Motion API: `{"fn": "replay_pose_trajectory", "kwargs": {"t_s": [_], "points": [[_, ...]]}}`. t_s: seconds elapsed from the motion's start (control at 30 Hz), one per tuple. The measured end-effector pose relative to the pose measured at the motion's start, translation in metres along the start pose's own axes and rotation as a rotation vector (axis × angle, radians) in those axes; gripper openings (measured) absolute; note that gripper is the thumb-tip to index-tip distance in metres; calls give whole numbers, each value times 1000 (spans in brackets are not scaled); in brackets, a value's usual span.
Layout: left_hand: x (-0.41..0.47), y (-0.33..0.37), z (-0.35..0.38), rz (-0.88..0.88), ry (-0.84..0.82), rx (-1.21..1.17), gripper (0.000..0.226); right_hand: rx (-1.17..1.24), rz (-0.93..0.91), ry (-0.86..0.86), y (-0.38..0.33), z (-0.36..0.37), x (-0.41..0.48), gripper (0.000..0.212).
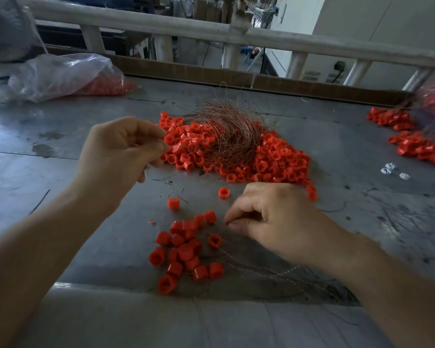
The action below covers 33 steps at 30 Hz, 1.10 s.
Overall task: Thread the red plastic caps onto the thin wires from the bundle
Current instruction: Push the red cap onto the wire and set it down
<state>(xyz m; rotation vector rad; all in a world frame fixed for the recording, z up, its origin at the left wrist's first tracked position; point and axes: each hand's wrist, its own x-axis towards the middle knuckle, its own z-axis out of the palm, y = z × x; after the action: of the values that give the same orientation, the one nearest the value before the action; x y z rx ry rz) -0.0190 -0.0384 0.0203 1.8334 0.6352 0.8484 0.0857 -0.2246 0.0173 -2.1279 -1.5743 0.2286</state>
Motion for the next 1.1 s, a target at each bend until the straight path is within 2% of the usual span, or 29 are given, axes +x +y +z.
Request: {"fn": "replay_pose_trajectory", "kwargs": {"t_s": [0.1, 0.2, 0.27, 0.47, 0.87, 1.1], "points": [[1, -8, 5, 52, -3, 270, 28, 2, 32, -38, -1, -3, -2, 10], [7, -15, 4, 78, 27, 442, 17, 30, 44, -41, -1, -7, -3, 13], [13, -20, 1, 65, 39, 537, 23, 68, 44, 7, 0, -10, -2, 14], [24, -32, 3, -30, 7, 580, 32, 112, 31, 106, 0, -15, -2, 11], [28, -37, 3, 81, -47, 696, 9, 78, 34, 146, 4, -14, 3, 10], [26, -30, 3, 80, 0, 644, 20, 53, 60, 181, 10, -16, 4, 10]]}}
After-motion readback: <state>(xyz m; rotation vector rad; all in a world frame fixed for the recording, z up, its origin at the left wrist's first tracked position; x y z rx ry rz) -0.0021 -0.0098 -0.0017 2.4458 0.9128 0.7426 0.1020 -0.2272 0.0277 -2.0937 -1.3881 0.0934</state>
